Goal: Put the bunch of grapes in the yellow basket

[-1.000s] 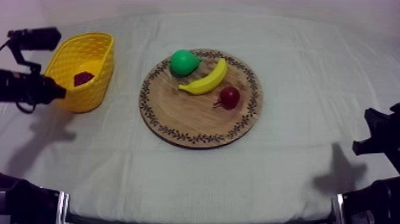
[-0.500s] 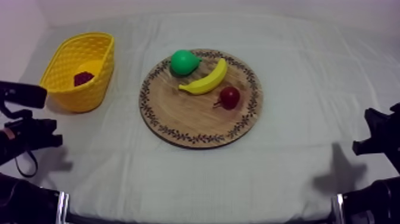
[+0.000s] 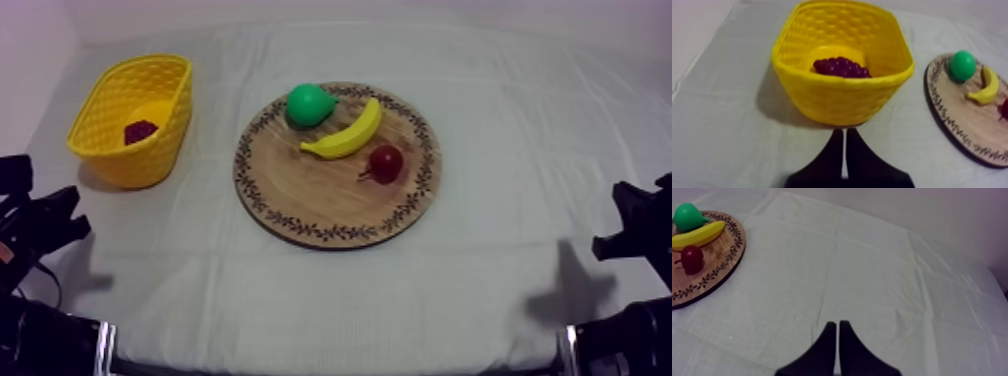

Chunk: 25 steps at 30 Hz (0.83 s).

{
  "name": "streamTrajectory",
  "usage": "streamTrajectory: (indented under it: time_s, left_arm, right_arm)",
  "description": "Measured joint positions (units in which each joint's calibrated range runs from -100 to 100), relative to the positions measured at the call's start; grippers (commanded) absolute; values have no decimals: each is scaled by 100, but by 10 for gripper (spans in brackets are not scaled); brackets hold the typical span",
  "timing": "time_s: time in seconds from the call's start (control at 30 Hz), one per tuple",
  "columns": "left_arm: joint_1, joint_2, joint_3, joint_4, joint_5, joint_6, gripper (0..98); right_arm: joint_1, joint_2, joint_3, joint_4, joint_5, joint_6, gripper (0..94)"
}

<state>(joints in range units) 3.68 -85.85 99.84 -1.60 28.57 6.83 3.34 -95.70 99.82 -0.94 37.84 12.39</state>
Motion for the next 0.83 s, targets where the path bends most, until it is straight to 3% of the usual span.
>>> streamTrajectory:
  time_s: [0.2, 0.83]
  left_arm:
    - [81, -476, 0, -28, 3, 286, 1]
    - [28, -1415, 0, -28, 268, 362, 1]
  right_arm:
    - [0, 0, 0, 0, 0, 0, 3]
    - [0, 0, 0, 0, 0, 0, 3]
